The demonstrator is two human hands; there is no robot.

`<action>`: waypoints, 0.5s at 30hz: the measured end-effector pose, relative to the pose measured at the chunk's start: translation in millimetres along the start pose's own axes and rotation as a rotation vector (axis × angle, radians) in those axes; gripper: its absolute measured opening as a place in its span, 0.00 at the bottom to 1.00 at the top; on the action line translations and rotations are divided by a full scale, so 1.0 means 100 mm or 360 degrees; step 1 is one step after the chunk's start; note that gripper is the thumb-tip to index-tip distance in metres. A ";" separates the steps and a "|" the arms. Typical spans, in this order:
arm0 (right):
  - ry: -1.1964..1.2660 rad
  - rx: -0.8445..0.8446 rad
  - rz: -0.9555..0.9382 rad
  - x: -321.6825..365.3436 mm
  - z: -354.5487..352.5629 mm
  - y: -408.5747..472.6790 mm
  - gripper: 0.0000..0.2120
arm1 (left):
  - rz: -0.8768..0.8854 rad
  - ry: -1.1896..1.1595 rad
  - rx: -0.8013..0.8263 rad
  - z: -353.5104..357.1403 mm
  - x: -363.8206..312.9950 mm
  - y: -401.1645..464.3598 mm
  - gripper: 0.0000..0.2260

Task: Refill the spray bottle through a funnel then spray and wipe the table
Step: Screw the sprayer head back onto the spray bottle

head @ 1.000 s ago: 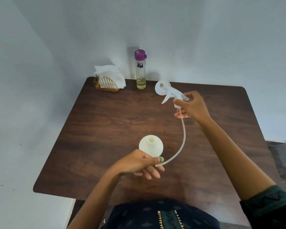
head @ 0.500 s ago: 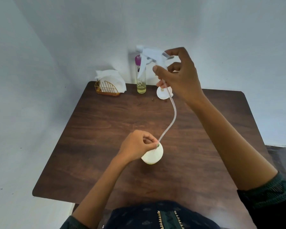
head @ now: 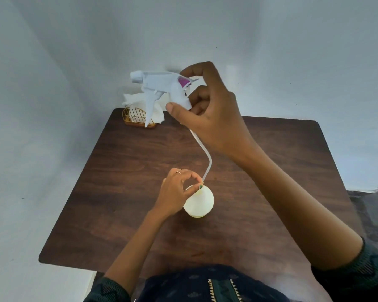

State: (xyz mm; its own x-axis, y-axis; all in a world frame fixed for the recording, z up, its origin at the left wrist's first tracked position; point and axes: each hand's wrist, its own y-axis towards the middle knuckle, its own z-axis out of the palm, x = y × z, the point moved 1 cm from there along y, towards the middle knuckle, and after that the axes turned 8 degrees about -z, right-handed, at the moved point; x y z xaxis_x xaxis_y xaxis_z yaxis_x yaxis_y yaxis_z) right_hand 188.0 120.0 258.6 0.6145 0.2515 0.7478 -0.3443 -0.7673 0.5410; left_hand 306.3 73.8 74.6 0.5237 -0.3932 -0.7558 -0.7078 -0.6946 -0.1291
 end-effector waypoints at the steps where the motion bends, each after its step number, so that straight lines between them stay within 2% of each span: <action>1: -0.0002 0.0006 -0.0002 0.01 0.02 -0.01 0.22 | -0.0020 -0.0021 0.0002 0.00 0.02 -0.02 0.03; 5: 0.0017 0.0057 0.0012 -0.02 0.08 -0.09 0.22 | -0.0112 -0.0229 0.0072 0.04 0.04 -0.09 0.04; 11: 0.0089 0.0119 0.0105 -0.12 0.15 -0.24 0.21 | -0.0150 -0.0469 0.0131 0.07 -0.23 -0.09 0.12; 15: 0.0147 0.0112 0.0117 -0.14 0.18 -0.23 0.21 | -0.0145 -0.0609 0.0037 0.15 -0.46 -0.06 0.14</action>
State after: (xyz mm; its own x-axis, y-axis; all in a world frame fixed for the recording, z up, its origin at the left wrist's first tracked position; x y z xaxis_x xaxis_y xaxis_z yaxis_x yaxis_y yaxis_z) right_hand 200.4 123.4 228.7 0.5202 0.2440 0.8184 -0.3331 -0.8244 0.4576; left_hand 278.8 105.2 100.5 0.3731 -0.0745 -0.9248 -0.6795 -0.7007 -0.2177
